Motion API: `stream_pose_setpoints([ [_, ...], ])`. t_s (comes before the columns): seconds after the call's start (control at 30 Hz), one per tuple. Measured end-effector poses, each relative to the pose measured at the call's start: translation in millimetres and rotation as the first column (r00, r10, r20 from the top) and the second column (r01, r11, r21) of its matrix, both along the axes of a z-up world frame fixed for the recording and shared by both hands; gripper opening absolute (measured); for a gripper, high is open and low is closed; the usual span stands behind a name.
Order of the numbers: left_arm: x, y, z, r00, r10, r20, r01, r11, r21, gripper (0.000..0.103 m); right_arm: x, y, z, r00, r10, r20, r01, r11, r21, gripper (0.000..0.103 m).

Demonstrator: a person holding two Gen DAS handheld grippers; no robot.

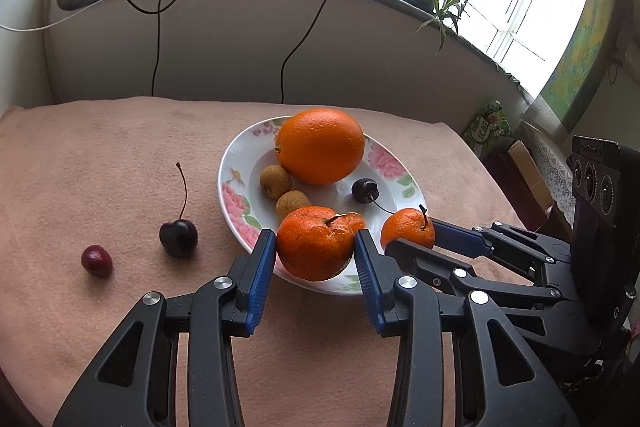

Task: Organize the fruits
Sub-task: 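Carry the tangerine with the left gripper while the right gripper carries its tangerine to the plate, then open the left gripper over the plate while the right gripper releases its tangerine there, then move the left gripper to a red cherry while the right gripper reaches a dark stemmed cherry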

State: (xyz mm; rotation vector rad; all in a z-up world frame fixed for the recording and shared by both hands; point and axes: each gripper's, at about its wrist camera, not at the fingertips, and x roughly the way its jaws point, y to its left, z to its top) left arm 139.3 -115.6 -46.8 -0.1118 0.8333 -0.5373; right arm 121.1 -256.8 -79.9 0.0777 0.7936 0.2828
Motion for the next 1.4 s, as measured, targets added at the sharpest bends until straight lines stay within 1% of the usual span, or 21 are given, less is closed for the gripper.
stream_pose_setpoints([
  [0.5, 0, -3, -4, 1.000, -0.011, -0.014, 0.011, 1.000, 0.022, 0.040, 1, 0, 0, 1.000, -0.006, -0.007, 0.005, 1.000, -0.023, 0.040],
  [0.67, -1, -2, 0, 1.000, -0.004, 0.003, 0.004, 1.000, 0.021, 0.040, 1, -2, 3, 1.000, -0.013, 0.003, 0.013, 1.000, -0.018, 0.040],
  [0.73, -1, 0, 3, 1.000, 0.000, 0.013, -0.001, 1.000, 0.022, 0.040, 0, -2, 5, 1.000, -0.017, 0.010, 0.017, 1.000, -0.021, 0.044],
  [0.77, -2, 1, 4, 1.000, 0.004, 0.017, -0.005, 1.000, 0.024, 0.040, -1, -3, 6, 1.000, -0.019, 0.015, 0.020, 1.000, -0.021, 0.052],
  [0.8, -2, 2, 5, 1.000, 0.007, 0.020, -0.008, 1.000, 0.024, 0.040, -2, -3, 7, 1.000, -0.022, 0.020, 0.022, 0.999, -0.023, 0.057],
  [0.87, -2, 4, 5, 1.000, 0.012, 0.021, -0.013, 1.000, 0.022, 0.041, -3, -3, 8, 1.000, -0.022, 0.022, 0.023, 0.999, -0.026, 0.058],
  [0.9, -2, 5, 6, 1.000, 0.014, 0.022, -0.015, 1.000, 0.023, 0.045, -3, -4, 8, 0.999, -0.022, 0.023, 0.023, 0.999, -0.025, 0.058],
  [0.97, -3, 7, 6, 0.999, 0.022, 0.027, -0.023, 1.000, 0.021, 0.049, -4, -4, 9, 0.999, -0.023, 0.022, 0.023, 1.000, -0.021, 0.058],
  [1.13, -6, 13, 8, 0.999, 0.026, 0.033, -0.027, 0.999, 0.021, 0.049, -6, -1, 13, 0.999, -0.020, 0.029, 0.021, 1.000, -0.020, 0.059],
  [1.17, -7, 14, 8, 0.999, 0.029, 0.034, -0.030, 0.999, 0.019, 0.050, -7, -1, 14, 0.999, -0.021, 0.034, 0.022, 1.000, -0.018, 0.066],
  [1.2, -8, 17, 9, 0.999, 0.033, 0.037, -0.034, 0.999, 0.016, 0.055, -8, 0, 15, 0.999, -0.021, 0.041, 0.021, 1.000, -0.015, 0.073],
  [1.27, -10, 21, 11, 0.998, 0.039, 0.048, -0.040, 0.999, 0.014, 0.058, -9, 1, 17, 0.999, -0.018, 0.050, 0.019, 1.000, -0.012, 0.075],
  [1.33, -12, 27, 12, 0.997, 0.046, 0.055, -0.047, 0.999, 0.017, 0.062, -10, 4, 19, 0.998, -0.015, 0.053, 0.016, 1.000, -0.011, 0.075],
  [1.37, -12, 30, 13, 0.997, 0.050, 0.056, -0.051, 0.999, 0.016, 0.065, -11, 5, 20, 0.998, -0.015, 0.053, 0.015, 1.000, -0.013, 0.075],
  [1.4, -12, 33, 14, 0.997, 0.054, 0.058, -0.055, 0.998, 0.016, 0.066, -11, 6, 20, 0.998, -0.013, 0.053, 0.014, 1.000, -0.012, 0.075],
])
